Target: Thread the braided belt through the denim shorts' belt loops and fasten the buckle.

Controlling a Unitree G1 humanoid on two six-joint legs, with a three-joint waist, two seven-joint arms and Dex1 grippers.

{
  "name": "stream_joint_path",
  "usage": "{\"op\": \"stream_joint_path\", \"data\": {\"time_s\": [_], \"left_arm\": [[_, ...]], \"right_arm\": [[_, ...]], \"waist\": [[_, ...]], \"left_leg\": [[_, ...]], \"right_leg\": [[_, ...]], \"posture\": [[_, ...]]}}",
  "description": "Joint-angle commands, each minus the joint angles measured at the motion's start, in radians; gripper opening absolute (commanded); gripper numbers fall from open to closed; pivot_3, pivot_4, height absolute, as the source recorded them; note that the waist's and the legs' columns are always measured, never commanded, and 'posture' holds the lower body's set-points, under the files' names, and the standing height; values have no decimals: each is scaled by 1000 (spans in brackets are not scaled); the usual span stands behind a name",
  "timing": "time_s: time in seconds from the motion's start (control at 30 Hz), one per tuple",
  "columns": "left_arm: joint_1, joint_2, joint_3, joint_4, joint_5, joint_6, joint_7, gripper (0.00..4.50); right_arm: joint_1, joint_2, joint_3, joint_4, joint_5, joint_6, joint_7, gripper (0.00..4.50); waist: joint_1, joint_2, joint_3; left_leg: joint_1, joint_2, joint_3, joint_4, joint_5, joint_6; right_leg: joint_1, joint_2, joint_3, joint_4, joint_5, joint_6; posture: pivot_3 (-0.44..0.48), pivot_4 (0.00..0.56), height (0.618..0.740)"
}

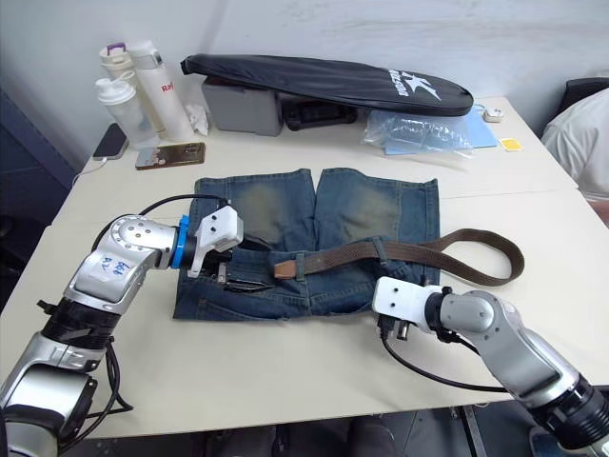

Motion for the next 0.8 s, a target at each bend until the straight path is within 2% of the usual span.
{"op": "stream_joint_path", "data": {"time_s": [0.03,0.23,0.37,0.47,0.63,0.73,0.8], "left_arm": [[8,11,24,-33,-7,-4,-4,4500],[4,-2,16,-23,-8,-8,-10,4500],[0,-22,8,-23,-11,-5,-8,4500],[-4,-44,1,-34,-19,9,-9,4500],[-2,-68,7,-65,-39,47,-6,4500],[0,-69,9,-76,-44,59,-6,4500],[1,-70,11,-79,-46,64,-7,4500]], "right_arm": [[91,-82,-91,64,-35,-56,41,15],[256,-202,-299,184,-27,-265,113,15],[286,-231,-350,298,-49,-372,139,15],[255,-209,-355,344,-47,-412,150,15],[231,-158,-377,297,0,-366,163,15],[252,-163,-424,248,36,-312,201,1252],[265,-175,-469,217,60,-275,232,2248]], "waist": [[9,0,0],[19,0,0],[17,0,1],[12,1,3],[5,1,4],[5,3,5],[5,4,5]], "left_leg": [[0,0,0,2,-1,0],[-2,-5,-2,5,-4,5],[-2,-7,-2,7,-4,6],[-2,-7,-2,8,-4,6],[-2,-7,-1,9,-4,5],[-2,-7,-1,9,-3,3],[-1,-7,-1,9,-3,3]], "right_leg": [[1,0,0,0,0,0],[3,-7,-2,-1,0,0],[4,-8,-2,-1,1,1],[5,-8,-3,-1,1,2],[4,-6,-3,0,1,3],[4,-4,-2,0,1,3],[4,-2,-2,0,1,3]], "posture": [[0,150,740],[0,150,740],[0,150,740],[0,150,740],[0,150,740],[0,150,740],[0,150,740]]}}
